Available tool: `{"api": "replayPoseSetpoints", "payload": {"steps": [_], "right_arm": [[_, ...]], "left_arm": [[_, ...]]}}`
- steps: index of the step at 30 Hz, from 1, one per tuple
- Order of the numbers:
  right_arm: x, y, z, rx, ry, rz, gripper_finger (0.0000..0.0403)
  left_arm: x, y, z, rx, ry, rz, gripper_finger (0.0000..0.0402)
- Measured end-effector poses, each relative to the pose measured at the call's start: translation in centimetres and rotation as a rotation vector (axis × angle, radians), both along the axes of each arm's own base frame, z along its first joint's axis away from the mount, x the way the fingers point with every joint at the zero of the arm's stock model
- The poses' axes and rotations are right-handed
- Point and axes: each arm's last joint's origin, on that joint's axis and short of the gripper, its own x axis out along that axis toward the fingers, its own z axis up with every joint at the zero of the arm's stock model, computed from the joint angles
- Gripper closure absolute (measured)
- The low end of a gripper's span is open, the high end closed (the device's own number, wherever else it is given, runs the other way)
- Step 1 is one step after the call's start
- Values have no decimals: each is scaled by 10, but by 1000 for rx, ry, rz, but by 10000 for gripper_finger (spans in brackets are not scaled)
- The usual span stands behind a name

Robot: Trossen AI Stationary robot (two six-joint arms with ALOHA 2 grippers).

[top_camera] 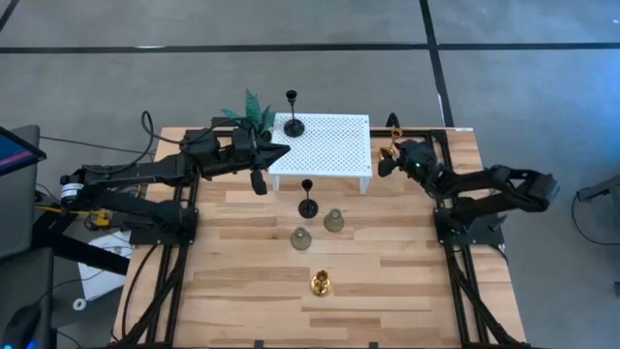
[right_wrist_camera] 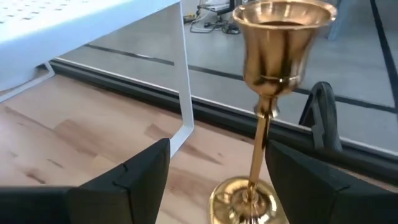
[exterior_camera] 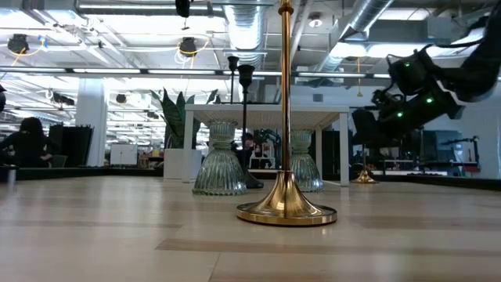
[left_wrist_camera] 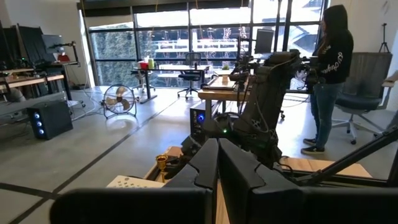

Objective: Pick & Place candle stick holders
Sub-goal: Put the top gold candle holder on the shelf

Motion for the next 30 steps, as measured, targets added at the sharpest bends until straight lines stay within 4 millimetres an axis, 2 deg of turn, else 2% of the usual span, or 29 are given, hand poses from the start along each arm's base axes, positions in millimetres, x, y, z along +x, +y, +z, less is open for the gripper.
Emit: {"api": "replayPoseSetpoints", "payload": {"steps": [8, 15, 19, 30], "right_arm": [[8, -20, -6, 28, 50, -44, 149], [8, -25, -9, 43, 59, -65, 160], [8, -25, -8, 42, 54, -66, 205], [8, -25, -8, 41, 55, -65, 383]], "left_arm": [[0, 0, 0, 0, 2, 0, 389], [0, 0, 0, 0, 2, 0, 389], [0, 0, 0, -1, 3, 0, 389], [0, 0, -1, -1, 5, 0, 389]]}}
